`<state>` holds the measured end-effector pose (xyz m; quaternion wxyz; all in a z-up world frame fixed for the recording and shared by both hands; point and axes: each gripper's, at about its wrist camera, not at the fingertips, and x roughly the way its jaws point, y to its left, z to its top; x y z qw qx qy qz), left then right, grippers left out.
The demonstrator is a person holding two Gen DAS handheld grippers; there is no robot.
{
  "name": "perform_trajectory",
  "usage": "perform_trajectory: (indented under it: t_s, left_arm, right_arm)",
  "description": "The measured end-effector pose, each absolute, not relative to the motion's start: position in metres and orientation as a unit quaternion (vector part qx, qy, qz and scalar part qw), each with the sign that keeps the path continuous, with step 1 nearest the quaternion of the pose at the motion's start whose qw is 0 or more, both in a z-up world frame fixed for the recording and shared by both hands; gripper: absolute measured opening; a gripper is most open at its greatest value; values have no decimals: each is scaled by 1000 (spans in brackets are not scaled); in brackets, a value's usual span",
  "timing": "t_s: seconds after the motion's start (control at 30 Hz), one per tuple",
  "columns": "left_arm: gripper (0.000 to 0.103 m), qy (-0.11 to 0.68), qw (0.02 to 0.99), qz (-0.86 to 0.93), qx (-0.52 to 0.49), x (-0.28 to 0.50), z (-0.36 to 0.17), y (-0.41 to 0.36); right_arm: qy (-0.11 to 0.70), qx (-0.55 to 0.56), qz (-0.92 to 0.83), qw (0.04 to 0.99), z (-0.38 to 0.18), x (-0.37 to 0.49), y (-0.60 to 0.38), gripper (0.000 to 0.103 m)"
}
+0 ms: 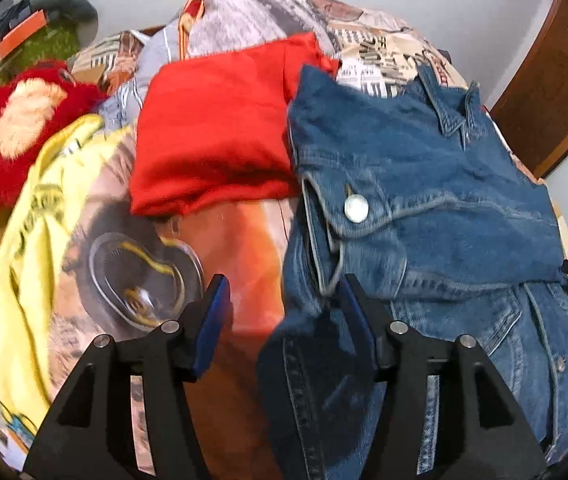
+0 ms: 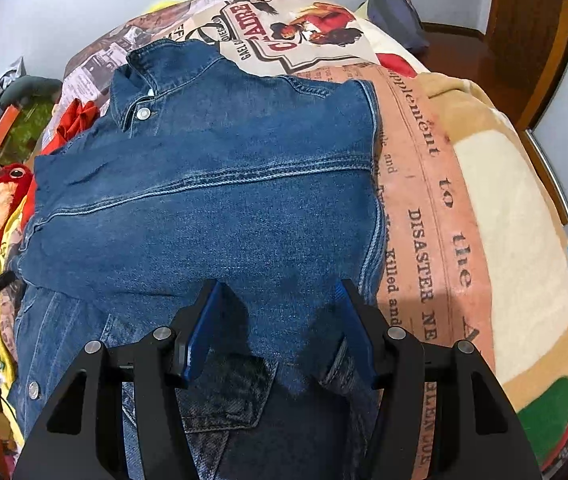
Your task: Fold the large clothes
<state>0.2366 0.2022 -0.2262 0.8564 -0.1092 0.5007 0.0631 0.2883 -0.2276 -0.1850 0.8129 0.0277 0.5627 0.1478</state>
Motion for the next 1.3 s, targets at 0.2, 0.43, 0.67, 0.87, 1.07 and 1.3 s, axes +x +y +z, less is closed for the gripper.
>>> perform_trajectory:
  t_s: [0.2,0.43,0.67,0.87,1.07,1.3]
  left_arm:
    - [59,469,877,50,-93,274,-185,208]
    - [62,454,885,23,-106,329,-175,213]
    - [61,492,863,21,-113,382,-218,222]
    - [60,504,856,19,-111,406,-244,225]
    - [34,488,868,41,-84,418,-248,217]
    - [10,471,879,66,-20,417,-226,187]
  right_arm:
    - [528,8,146,837,-158,303,-232,54]
    - [497,42,120,858,-142,339,-253,57]
    - [523,80,124,839,-178,378,-266,57]
    - [550,90,122,822,-210,396,-269,57]
    - [543,93,121,826,-216,413,-260,44]
    - [529,90,113,836,-207,416,-249,13]
